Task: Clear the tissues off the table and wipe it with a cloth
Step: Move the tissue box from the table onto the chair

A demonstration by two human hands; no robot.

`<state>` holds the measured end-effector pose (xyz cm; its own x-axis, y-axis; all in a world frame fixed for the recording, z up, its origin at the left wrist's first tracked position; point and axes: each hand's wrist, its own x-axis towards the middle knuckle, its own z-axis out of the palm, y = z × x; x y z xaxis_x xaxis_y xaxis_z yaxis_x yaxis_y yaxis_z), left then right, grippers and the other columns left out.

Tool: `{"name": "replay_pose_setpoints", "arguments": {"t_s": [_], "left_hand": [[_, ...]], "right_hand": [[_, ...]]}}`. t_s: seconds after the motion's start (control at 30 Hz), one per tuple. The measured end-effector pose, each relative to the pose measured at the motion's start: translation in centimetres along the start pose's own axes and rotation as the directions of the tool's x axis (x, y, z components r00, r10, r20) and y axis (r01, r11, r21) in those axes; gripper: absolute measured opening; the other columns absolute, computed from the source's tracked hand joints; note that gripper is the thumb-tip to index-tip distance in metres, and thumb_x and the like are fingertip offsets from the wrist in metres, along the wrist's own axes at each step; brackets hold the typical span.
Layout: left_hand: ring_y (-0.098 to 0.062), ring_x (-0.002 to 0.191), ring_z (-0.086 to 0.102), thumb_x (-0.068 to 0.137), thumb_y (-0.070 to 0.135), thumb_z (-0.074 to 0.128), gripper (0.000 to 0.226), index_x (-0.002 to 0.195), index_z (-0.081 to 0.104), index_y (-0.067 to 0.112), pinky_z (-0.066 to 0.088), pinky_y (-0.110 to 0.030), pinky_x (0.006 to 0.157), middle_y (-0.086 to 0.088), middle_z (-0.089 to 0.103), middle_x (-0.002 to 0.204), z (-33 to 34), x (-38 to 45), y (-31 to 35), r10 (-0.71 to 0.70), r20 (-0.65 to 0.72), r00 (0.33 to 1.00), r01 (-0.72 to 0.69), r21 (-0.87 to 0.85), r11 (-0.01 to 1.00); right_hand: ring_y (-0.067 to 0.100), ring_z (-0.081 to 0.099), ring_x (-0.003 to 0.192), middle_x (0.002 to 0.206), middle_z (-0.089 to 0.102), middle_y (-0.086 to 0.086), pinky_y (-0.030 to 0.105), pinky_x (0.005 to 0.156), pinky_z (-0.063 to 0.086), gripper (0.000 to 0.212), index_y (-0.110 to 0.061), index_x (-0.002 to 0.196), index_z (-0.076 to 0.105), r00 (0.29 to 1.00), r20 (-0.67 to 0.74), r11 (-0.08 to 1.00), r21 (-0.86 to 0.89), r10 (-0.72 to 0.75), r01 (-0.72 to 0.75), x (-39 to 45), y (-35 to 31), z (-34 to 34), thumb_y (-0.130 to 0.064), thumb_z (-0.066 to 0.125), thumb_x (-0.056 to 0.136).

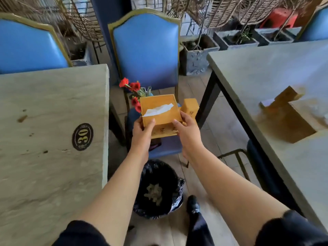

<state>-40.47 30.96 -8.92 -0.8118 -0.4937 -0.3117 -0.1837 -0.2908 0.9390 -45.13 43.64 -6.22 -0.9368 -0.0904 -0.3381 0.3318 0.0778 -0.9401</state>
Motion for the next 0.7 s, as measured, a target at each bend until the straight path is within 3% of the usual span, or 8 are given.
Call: {"name": "replay_pose_setpoints", "arguments": {"t_s": [0.07,0.2,0.37,0.6,0.7], "left_hand": [[-0.011,0.111,0.059,0.086,0.044,0.063,0.045,0.126,0.045,0.034,0.048,-0.028,0.080,0.007,0.061,0.124,2.4,2.5,-1.2,-0.008,-0.052,0.999,0.008,-0.010,1.000],[-0.011,0.115,0.058,0.085,0.041,0.066,0.056,0.132,0.041,0.026,0.046,-0.034,0.096,0.007,0.060,0.126,6.7,7.1,-4.2,-0.065,-0.140,0.988,0.060,-0.043,0.997],[-0.010,0.110,0.056,0.094,0.023,0.059,0.044,0.132,0.037,0.020,0.045,-0.024,0.082,0.004,0.058,0.122,10.5,12.0,-7.9,-0.126,-0.251,0.960,0.116,-0.057,0.992],[-0.014,0.112,0.053,0.094,0.026,0.058,0.047,0.132,0.032,0.019,0.041,-0.030,0.091,-0.002,0.054,0.128,11.9,17.6,-15.1,-0.221,-0.307,0.926,0.226,-0.020,0.974],[-0.008,0.106,0.053,0.094,0.025,0.059,0.043,0.127,0.031,0.023,0.041,-0.025,0.084,0.002,0.053,0.124,12.0,19.3,-18.1,-0.279,-0.322,0.905,0.272,-0.067,0.960]], "right_hand": [[0.010,0.058,0.107,0.120,0.062,-0.007,0.029,0.092,0.048,0.045,-0.027,0.137,0.049,0.999,0.041,1.000,0.008,0.011,-0.011,4.1,0.3,-0.8,-0.022,0.059,0.094],[0.011,0.055,0.108,0.122,0.058,-0.008,0.024,0.085,0.042,0.043,-0.027,0.137,0.048,0.992,0.106,0.998,-0.013,0.061,-0.060,11.4,1.1,-2.3,-0.016,0.054,0.096],[0.012,0.053,0.110,0.120,0.055,-0.010,0.027,0.090,0.044,0.044,-0.026,0.139,0.047,0.976,0.142,0.986,-0.015,0.165,-0.165,18.6,4.2,-3.1,-0.014,0.050,0.096],[0.013,0.057,0.110,0.119,0.063,-0.005,0.035,0.096,0.048,0.039,-0.024,0.127,0.058,0.959,0.189,0.977,-0.067,0.213,-0.203,26.1,10.0,-3.1,-0.010,0.050,0.091],[0.014,0.058,0.110,0.113,0.065,-0.007,0.036,0.096,0.049,0.036,-0.030,0.113,0.063,0.951,0.230,0.977,-0.103,0.207,-0.187,29.0,12.7,-2.5,-0.007,0.049,0.089]]}}
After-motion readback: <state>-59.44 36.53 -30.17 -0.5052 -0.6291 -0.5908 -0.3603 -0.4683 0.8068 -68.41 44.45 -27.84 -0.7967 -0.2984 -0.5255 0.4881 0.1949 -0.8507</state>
